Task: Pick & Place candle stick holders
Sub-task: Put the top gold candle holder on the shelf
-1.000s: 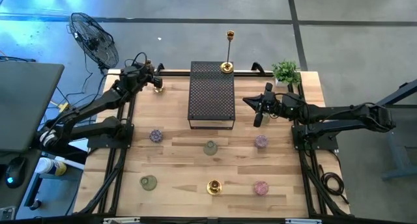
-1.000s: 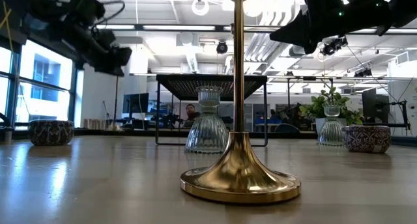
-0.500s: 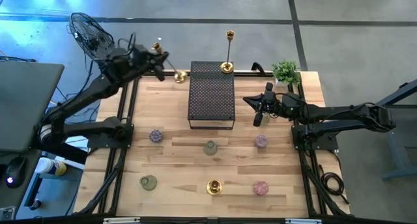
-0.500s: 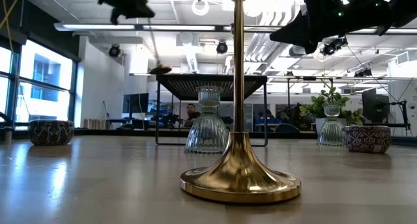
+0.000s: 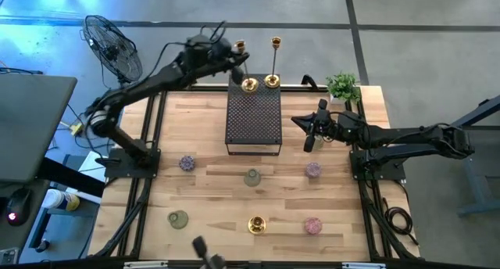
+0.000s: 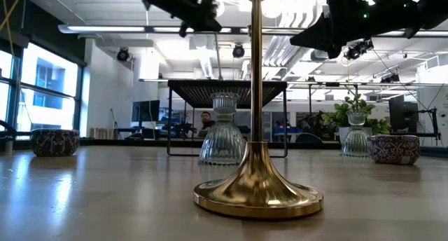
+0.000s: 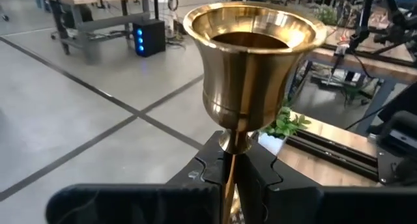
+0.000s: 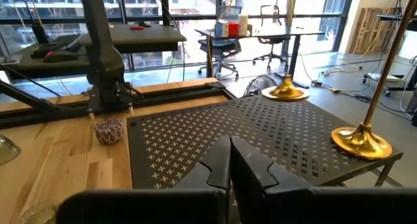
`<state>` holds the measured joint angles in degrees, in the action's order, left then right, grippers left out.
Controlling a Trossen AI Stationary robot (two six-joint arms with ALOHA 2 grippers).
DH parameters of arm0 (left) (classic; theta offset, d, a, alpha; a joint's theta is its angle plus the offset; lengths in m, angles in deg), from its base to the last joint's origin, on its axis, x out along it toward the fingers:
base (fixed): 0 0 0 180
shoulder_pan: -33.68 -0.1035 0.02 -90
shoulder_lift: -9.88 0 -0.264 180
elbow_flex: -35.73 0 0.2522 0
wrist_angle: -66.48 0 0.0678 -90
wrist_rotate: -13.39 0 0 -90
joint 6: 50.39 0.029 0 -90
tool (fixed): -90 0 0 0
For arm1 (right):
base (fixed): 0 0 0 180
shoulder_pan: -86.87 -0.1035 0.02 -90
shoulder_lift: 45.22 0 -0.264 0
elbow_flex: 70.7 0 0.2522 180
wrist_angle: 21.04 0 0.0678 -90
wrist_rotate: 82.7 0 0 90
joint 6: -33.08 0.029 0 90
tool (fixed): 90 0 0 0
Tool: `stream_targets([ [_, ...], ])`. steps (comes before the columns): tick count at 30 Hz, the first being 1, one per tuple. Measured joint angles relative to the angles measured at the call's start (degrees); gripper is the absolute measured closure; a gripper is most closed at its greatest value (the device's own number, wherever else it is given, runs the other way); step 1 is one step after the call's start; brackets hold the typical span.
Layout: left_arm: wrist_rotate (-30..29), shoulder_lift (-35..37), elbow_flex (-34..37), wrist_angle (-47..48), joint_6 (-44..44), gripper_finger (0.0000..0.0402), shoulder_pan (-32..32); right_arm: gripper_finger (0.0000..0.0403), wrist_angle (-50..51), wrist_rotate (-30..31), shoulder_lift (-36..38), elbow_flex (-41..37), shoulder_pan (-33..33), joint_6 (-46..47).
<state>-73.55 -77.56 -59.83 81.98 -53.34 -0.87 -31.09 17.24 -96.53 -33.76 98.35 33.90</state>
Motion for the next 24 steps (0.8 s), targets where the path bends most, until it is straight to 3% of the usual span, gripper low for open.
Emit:
stream_targets([
  [5, -0.4, -4.9, -5.7, 2.4, 1.4, 0.0387, 0.1, 0.0401, 0.7, 0.2, 0.0, 0.0, 0.0, -0.3],
  [12, -3.9, -7.0, -5.9, 1.6, 2.8, 0.0386, 0.0, 0.0401, 0.5, 0.2, 0.0, 0.0, 0.0, -0.5],
  [24, -3.4, -9.2, -5.9, -1.0, 2.7, 0.0386, -0.8, 0.0401, 0.4, 0.2, 0.0, 0.0, 0.0, -0.8],
])
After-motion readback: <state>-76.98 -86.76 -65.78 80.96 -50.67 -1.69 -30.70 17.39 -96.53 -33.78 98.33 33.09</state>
